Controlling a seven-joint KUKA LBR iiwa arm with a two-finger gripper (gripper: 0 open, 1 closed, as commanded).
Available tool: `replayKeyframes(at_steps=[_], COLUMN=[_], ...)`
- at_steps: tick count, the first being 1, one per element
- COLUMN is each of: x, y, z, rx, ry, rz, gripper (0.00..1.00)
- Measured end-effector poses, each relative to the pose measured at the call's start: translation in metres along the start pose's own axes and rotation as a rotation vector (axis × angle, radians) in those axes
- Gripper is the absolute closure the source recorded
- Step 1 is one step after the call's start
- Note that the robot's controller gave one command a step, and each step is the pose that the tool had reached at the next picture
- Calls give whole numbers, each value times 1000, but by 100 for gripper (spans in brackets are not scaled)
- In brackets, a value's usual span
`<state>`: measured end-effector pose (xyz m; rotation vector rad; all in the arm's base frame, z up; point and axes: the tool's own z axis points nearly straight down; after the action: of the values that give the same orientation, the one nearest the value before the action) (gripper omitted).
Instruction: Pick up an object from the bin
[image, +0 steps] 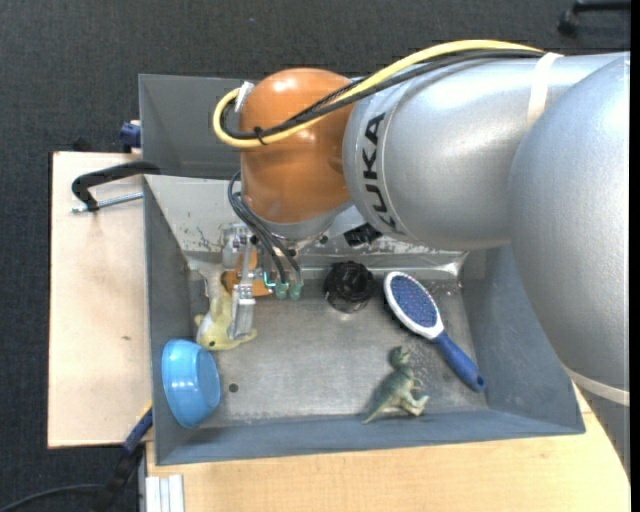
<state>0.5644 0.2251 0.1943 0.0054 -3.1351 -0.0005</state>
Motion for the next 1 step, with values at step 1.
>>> replayKeyframes(at_steps=[1], x=[-28], y=[-57], z=[115], rx=[-17], ry=[-12], rz=[-388], gripper=[0])
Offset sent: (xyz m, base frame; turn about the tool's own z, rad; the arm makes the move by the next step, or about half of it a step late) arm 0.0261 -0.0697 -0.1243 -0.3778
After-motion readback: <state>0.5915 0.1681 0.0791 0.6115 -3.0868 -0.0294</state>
